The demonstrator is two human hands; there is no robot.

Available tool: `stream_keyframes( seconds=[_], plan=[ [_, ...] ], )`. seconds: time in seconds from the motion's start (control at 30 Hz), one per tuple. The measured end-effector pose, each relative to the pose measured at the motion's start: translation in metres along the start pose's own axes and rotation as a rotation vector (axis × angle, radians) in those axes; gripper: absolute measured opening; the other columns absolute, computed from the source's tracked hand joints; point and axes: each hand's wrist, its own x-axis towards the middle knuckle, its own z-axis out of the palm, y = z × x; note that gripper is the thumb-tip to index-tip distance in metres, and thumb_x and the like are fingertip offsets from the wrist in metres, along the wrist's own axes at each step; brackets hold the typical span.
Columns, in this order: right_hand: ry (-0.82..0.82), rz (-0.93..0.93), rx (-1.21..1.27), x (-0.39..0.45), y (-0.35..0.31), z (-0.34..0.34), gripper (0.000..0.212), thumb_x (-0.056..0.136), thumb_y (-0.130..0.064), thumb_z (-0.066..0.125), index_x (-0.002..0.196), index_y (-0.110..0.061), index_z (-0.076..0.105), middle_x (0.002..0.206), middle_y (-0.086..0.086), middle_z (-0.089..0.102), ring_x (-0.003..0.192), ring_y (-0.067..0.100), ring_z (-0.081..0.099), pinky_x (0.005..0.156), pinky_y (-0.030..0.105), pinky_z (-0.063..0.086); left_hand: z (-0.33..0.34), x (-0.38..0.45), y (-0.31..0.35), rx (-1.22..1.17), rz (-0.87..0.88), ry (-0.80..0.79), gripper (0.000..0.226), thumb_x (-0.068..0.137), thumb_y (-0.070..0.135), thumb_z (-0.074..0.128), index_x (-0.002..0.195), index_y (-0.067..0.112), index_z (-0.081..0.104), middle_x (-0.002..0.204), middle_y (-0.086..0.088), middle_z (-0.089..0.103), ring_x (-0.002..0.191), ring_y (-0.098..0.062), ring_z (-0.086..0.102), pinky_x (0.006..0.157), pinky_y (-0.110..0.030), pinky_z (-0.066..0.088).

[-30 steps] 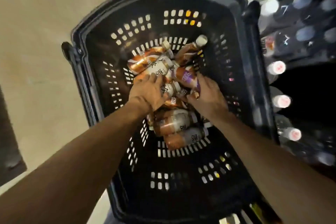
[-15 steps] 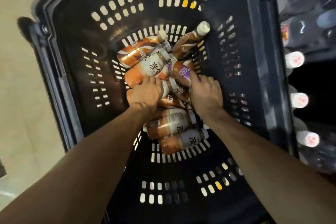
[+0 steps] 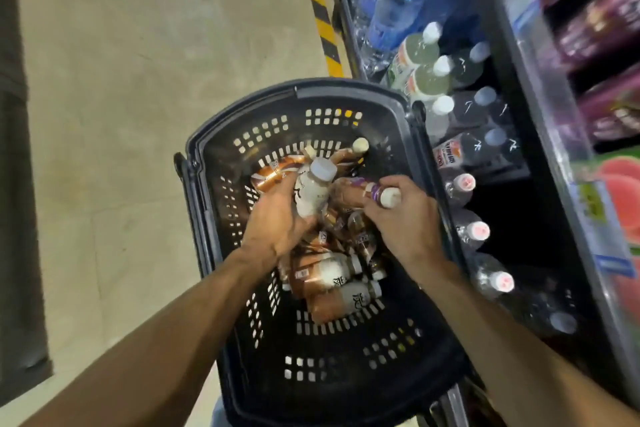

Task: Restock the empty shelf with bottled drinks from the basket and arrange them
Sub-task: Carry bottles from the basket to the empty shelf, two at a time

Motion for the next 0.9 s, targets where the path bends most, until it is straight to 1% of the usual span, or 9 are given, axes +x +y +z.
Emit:
stream_keyframes(
  seconds=[0.1,0.17,0.23,0.37,0.47,0.53,0.63,0.77,0.9],
  plan=[
    [0.075,-0.034,0.135,-0.012,-0.038,-0.048,0.038,0.077,-0.023,0.088,0.109,-0.020,0.070,0.093,-0.007,0.071,0.081,0.010,0.066,0.066,0.019,0.051,-0.047,-0.018,0.045,-0.087,0.051,0.077,0.060,0.082,0.038,0.081,0.134,0.022,0.056,0.117,0.005,0.069,0.102,-0.013,0.064,0.090,-0.035,0.054],
    [0.118,-0.064,0.221,-0.021,-0.069,-0.082,0.040,0.072,-0.027,0.091,0.105,-0.023,0.069,0.090,-0.011,0.070,0.081,0.007,0.064,0.069,0.020,0.051,-0.082,-0.030,0.076,-0.123,0.058,0.133,0.057,0.079,0.042,0.082,0.129,0.028,0.060,0.107,0.015,0.067,0.098,-0.012,0.065,0.085,-0.035,0.054],
    [0.151,-0.106,0.337,-0.032,-0.104,-0.119,0.041,0.068,-0.031,0.093,0.099,-0.028,0.067,0.086,-0.013,0.069,0.080,0.002,0.065,0.067,0.014,0.050,-0.120,-0.044,0.108,-0.191,0.074,0.190,0.063,0.072,0.044,0.085,0.129,0.033,0.061,0.108,0.019,0.067,0.100,-0.007,0.065,0.088,-0.033,0.054],
    [0.178,-0.218,0.591,-0.057,-0.173,-0.196,0.037,0.072,-0.007,0.092,0.095,-0.024,0.068,0.081,-0.010,0.072,0.077,0.007,0.068,0.070,0.018,0.054,-0.200,-0.073,0.180,-0.290,0.107,0.291,0.064,0.067,0.035,0.091,0.122,0.044,0.060,0.103,0.023,0.071,0.092,0.004,0.067,0.083,-0.027,0.057],
    [0.204,-0.256,0.738,-0.080,-0.228,-0.255,0.032,0.076,-0.003,0.088,0.098,-0.018,0.070,0.087,-0.004,0.075,0.083,0.014,0.069,0.077,0.025,0.057,-0.263,-0.101,0.241,-0.347,0.157,0.316,0.068,0.068,0.025,0.093,0.126,0.036,0.060,0.105,0.024,0.068,0.091,0.011,0.064,0.074,-0.008,0.051],
    [0.231,-0.289,0.799,-0.095,-0.264,-0.296,0.030,0.077,-0.008,0.088,0.100,-0.019,0.072,0.093,-0.001,0.077,0.088,0.014,0.070,0.082,0.027,0.058,-0.303,-0.120,0.279,-0.383,0.189,0.315,0.066,0.068,0.024,0.093,0.126,0.028,0.063,0.108,0.018,0.070,0.095,0.006,0.065,0.079,-0.013,0.053],
    [0.243,-0.375,0.825,-0.126,-0.313,-0.357,0.025,0.078,-0.014,0.088,0.099,-0.019,0.075,0.095,-0.002,0.078,0.089,0.012,0.069,0.082,0.026,0.056,-0.356,-0.153,0.334,-0.440,0.234,0.316,0.064,0.067,0.022,0.094,0.125,0.024,0.067,0.106,0.011,0.074,0.097,-0.005,0.069,0.086,-0.028,0.058],
    [0.304,-0.498,0.822,-0.163,-0.364,-0.426,0.023,0.080,-0.006,0.085,0.099,-0.016,0.076,0.089,-0.006,0.076,0.082,0.005,0.065,0.077,0.018,0.051,-0.410,-0.196,0.396,-0.482,0.316,0.339,0.062,0.064,0.019,0.095,0.119,0.024,0.068,0.103,0.008,0.075,0.093,-0.002,0.068,0.076,-0.014,0.054],
    [0.338,-0.581,0.817,-0.206,-0.406,-0.481,0.024,0.081,-0.003,0.082,0.092,-0.022,0.075,0.081,-0.015,0.075,0.075,-0.003,0.064,0.070,0.014,0.051,-0.451,-0.234,0.444,-0.521,0.427,0.313,0.066,0.065,0.018,0.094,0.124,0.026,0.065,0.107,0.006,0.075,0.096,-0.006,0.070,0.080,-0.020,0.056]
  ],
)
